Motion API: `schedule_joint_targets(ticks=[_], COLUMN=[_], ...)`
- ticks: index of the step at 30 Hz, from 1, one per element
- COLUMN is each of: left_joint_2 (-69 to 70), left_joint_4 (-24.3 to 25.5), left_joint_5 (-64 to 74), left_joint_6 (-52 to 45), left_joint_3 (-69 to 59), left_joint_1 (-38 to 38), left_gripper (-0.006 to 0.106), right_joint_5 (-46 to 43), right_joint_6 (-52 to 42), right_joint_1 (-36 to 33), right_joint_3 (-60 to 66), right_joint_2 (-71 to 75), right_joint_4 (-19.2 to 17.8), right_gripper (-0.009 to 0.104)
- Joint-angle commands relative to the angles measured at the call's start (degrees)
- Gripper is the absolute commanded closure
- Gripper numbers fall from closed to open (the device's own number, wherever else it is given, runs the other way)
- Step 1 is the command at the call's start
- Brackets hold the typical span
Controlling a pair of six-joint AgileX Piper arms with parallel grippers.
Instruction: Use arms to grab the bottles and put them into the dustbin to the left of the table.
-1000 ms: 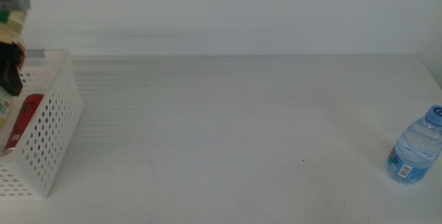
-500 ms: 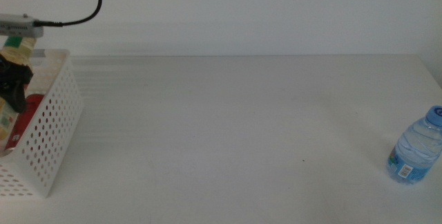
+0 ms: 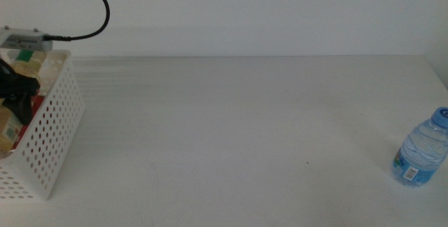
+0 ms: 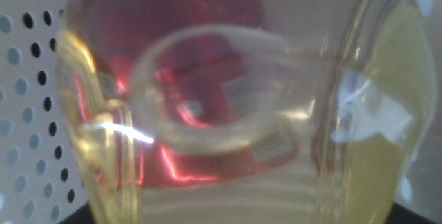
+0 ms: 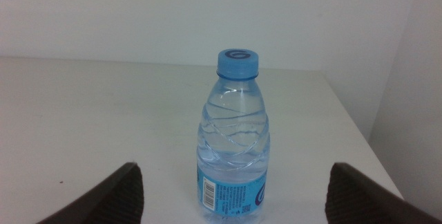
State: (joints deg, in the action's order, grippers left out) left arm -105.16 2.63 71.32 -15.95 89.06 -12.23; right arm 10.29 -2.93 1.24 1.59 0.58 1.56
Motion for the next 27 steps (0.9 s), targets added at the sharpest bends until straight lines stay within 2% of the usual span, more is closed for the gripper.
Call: schedule_joint_targets(ticks=[1, 15, 16, 20, 27], left_joint_2=[2.80, 2.78, 2.78, 2.78, 2.78], left_joint_4=[-0.10, -0.42, 0.53, 2.40, 3.61], left_joint_5=[4.05, -0.17, -2.32, -3.65, -4.28], left_joint_6=[0.25, 0.69, 0.69, 1.01, 0.68], left_joint_3=[2.12, -1.79, -1.79, -1.79, -1.79], left_joint_1=[0.02, 0.02, 0.02, 0.02, -0.03], left_gripper=[0.105, 0.105, 0.099, 0.091, 0.092], right_joint_5=[-4.40, -4.40, -4.40, -4.40, -4.40], right_joint_6=[-0.17, -0.17, -0.17, -0.17, -0.17], right_joint_1=[0.42, 0.42, 0.42, 0.42, 0.42], right_joint_3=[-0.40, -0.40, -0.40, -0.40, -0.40], right_joint_2=[1.55, 1.55, 1.55, 1.55, 1.55], right_joint_4=[-0.37, -0.37, -0.37, -0.37, -0.37], right_gripper=[0.021, 0.021, 0.021, 0.021, 0.021])
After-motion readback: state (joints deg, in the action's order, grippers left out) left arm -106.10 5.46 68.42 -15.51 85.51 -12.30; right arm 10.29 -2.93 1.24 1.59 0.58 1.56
